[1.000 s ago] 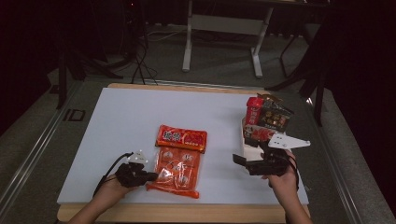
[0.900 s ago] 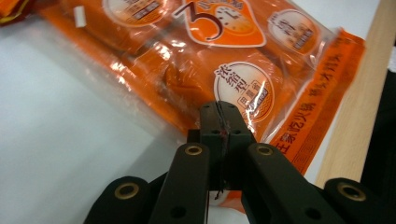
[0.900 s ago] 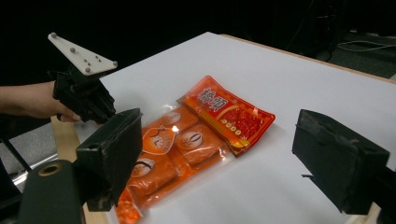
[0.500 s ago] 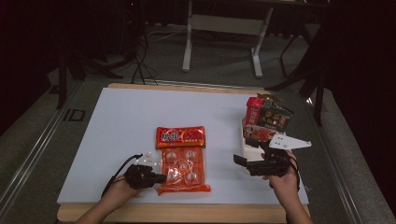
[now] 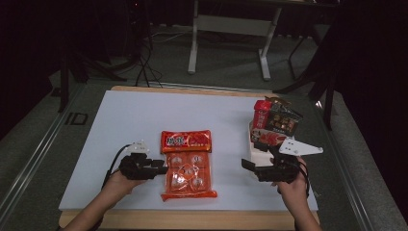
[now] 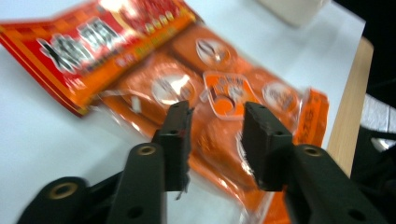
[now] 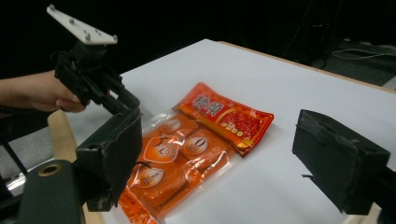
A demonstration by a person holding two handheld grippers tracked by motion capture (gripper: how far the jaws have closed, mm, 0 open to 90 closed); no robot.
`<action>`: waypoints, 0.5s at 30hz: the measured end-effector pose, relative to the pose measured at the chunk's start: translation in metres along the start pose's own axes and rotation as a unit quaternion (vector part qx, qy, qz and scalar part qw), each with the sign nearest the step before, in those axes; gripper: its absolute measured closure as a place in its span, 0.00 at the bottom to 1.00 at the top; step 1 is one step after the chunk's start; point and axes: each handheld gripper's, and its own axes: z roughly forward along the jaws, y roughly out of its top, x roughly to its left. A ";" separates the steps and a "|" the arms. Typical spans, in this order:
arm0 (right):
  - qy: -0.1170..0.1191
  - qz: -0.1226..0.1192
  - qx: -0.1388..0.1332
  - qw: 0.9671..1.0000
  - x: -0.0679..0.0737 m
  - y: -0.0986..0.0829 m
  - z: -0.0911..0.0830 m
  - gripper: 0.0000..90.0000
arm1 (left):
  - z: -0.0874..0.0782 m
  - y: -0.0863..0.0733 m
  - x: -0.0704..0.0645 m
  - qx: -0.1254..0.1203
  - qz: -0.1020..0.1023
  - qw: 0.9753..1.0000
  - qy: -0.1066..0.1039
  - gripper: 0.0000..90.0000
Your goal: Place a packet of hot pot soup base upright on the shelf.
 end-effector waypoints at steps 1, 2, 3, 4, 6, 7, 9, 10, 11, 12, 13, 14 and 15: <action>-0.001 0.000 0.000 1.000 0.000 0.000 0.000 0.18 | -0.002 0.002 0.003 -0.004 -0.005 1.000 0.005 0.63; -0.002 -0.001 0.001 1.000 0.000 0.000 0.000 0.18 | -0.003 0.005 0.006 -0.007 -0.012 1.000 0.003 0.62; -0.003 -0.001 -0.001 1.000 0.000 0.000 0.000 0.18 | -0.004 0.007 0.008 -0.011 -0.014 1.000 0.005 0.60; -0.003 -0.001 -0.001 1.000 0.000 0.000 0.000 0.18 | -0.004 0.007 0.008 -0.011 -0.014 1.000 0.005 0.55; -0.005 -0.003 -0.005 1.000 0.000 0.000 -0.001 0.18 | -0.005 0.012 0.017 -0.021 -0.021 0.999 0.020 0.54; -0.004 -0.003 -0.007 1.000 0.000 0.000 -0.001 0.18 | -0.005 0.012 0.020 -0.026 -0.024 0.999 0.021 0.53; -0.008 -0.005 -0.010 1.000 0.000 -0.001 -0.002 0.18 | -0.002 0.013 0.026 -0.028 -0.028 0.999 0.034 0.50; -0.009 -0.006 -0.010 1.000 0.001 -0.001 -0.002 0.18 | 0.000 0.013 0.029 -0.027 -0.034 0.998 0.036 0.49; -0.008 -0.006 -0.010 1.000 0.001 -0.001 -0.001 0.18 | 0.002 0.013 0.033 -0.026 -0.039 0.998 0.039 0.47; -0.009 -0.007 -0.009 1.000 0.001 -0.002 -0.001 0.18 | 0.004 0.013 0.035 -0.024 -0.038 0.998 0.049 0.47; -0.009 -0.008 -0.009 1.000 0.001 -0.002 -0.001 0.18 | 0.006 0.013 0.038 -0.023 -0.039 0.998 0.051 0.47; -0.009 -0.010 -0.008 1.000 0.001 -0.002 -0.001 0.18 | 0.008 0.014 0.041 -0.021 -0.040 0.997 0.055 0.47; -0.006 -0.012 -0.008 1.000 0.001 -0.002 -0.001 0.17 | 0.010 0.014 0.043 -0.021 -0.041 0.997 0.058 0.47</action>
